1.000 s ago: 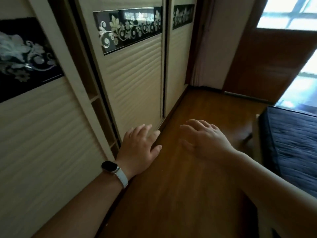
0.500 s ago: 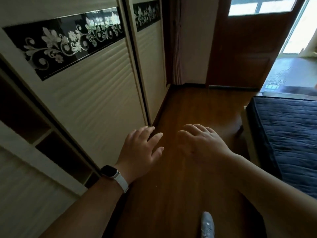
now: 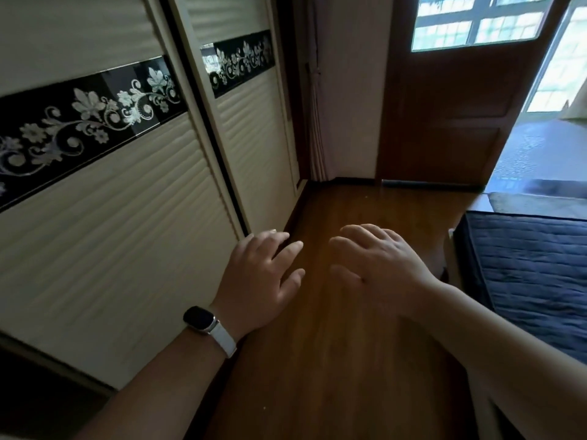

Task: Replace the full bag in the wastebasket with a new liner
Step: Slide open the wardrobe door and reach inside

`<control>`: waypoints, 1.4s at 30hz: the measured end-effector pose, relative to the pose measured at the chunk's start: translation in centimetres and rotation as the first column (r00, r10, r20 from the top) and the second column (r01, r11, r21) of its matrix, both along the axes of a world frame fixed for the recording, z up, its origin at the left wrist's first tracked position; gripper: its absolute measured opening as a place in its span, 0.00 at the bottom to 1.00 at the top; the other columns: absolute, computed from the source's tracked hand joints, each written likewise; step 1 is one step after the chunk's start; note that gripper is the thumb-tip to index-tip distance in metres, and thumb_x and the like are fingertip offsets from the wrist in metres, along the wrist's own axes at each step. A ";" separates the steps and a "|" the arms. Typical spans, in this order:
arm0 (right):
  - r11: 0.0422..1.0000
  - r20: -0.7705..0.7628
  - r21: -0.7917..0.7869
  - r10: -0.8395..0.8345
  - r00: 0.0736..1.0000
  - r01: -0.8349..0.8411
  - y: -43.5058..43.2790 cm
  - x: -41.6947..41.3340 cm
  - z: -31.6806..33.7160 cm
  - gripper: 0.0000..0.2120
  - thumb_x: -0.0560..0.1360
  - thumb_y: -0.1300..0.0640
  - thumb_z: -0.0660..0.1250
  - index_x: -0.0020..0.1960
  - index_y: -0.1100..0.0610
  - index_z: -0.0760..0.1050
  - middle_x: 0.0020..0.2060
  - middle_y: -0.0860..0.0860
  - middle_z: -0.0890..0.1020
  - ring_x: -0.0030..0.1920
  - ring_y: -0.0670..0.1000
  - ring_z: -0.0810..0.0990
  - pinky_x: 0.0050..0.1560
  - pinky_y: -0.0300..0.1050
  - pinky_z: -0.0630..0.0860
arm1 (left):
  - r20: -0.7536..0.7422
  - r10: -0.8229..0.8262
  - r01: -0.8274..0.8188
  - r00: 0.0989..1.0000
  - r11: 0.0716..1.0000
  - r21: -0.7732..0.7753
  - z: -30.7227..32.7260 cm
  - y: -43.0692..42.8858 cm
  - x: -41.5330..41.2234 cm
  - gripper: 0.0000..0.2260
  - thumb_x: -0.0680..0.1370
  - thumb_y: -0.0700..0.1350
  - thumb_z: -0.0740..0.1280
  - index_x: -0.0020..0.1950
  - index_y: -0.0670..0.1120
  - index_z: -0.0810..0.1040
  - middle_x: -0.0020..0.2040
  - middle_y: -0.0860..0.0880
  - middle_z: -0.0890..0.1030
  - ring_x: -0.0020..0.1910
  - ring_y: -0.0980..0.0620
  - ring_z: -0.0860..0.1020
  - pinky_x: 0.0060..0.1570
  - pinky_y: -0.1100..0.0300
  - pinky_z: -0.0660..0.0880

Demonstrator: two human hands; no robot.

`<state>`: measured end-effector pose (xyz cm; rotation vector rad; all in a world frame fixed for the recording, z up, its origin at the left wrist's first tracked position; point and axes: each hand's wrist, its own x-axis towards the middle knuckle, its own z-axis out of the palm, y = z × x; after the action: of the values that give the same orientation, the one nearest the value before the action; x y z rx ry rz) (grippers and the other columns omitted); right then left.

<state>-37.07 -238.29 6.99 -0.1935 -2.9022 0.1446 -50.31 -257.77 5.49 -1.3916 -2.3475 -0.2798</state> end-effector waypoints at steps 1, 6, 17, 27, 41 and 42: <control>1.000 -0.010 0.000 -0.003 1.000 0.003 1.0 -0.5 0.1 0.25 0.77 0.37 0.50 0.69 0.45 0.67 0.67 0.46 0.72 0.70 0.51 0.68 0.67 0.51 0.65 | -0.005 -0.003 0.003 1.000 1.000 0.001 0.0 0.9 -0.7 0.20 0.78 0.57 0.60 0.65 0.50 0.75 0.64 0.47 0.77 0.65 0.45 0.73 0.62 0.44 0.70; 1.000 -0.037 -0.005 -0.008 0.999 0.008 5.1 -4.6 -0.4 0.25 0.77 0.37 0.51 0.68 0.47 0.70 0.66 0.47 0.74 0.69 0.52 0.69 0.66 0.51 0.67 | -0.014 -0.034 0.034 0.999 0.999 0.008 -0.4 5.1 -5.2 0.19 0.78 0.57 0.60 0.65 0.49 0.75 0.64 0.46 0.77 0.66 0.45 0.72 0.64 0.43 0.69; 0.999 0.019 0.020 -0.035 0.999 0.035 12.9 -20.5 -1.8 0.25 0.77 0.37 0.50 0.68 0.47 0.70 0.67 0.49 0.74 0.70 0.52 0.70 0.66 0.53 0.67 | -0.005 -0.060 0.060 0.998 0.998 -0.003 -2.9 14.0 -21.7 0.18 0.78 0.55 0.60 0.65 0.49 0.76 0.65 0.45 0.76 0.67 0.45 0.72 0.66 0.43 0.68; 1.000 0.013 0.024 -0.017 1.000 0.016 17.9 -37.6 0.5 0.29 0.77 0.34 0.45 0.72 0.44 0.63 0.73 0.47 0.67 0.75 0.51 0.60 0.72 0.51 0.59 | -0.035 -0.041 0.042 0.999 0.998 0.037 0.0 18.8 -38.4 0.18 0.77 0.53 0.60 0.63 0.47 0.75 0.63 0.45 0.77 0.64 0.44 0.74 0.65 0.45 0.69; 0.976 0.023 0.005 0.216 0.976 -0.216 28.0 -57.3 -0.7 0.26 0.78 0.35 0.49 0.73 0.42 0.59 0.74 0.45 0.63 0.75 0.51 0.58 0.72 0.50 0.55 | -0.168 0.232 -0.240 0.958 0.971 -0.025 -0.4 24.8 -54.5 0.18 0.76 0.52 0.66 0.63 0.46 0.78 0.63 0.43 0.78 0.64 0.42 0.74 0.62 0.42 0.70; 0.969 0.028 -0.005 0.248 0.968 -0.248 29.1 -58.9 -0.9 0.26 0.78 0.35 0.49 0.74 0.43 0.58 0.74 0.46 0.62 0.75 0.51 0.57 0.72 0.50 0.55 | -0.165 0.268 -0.276 0.949 0.961 -0.026 -0.6 25.7 -55.5 0.19 0.76 0.52 0.66 0.63 0.46 0.78 0.63 0.43 0.78 0.64 0.41 0.74 0.62 0.42 0.70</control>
<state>-95.93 -209.22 6.08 0.1706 -2.9435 0.1866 -105.78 -232.08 4.94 -1.0490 -2.3865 -0.0300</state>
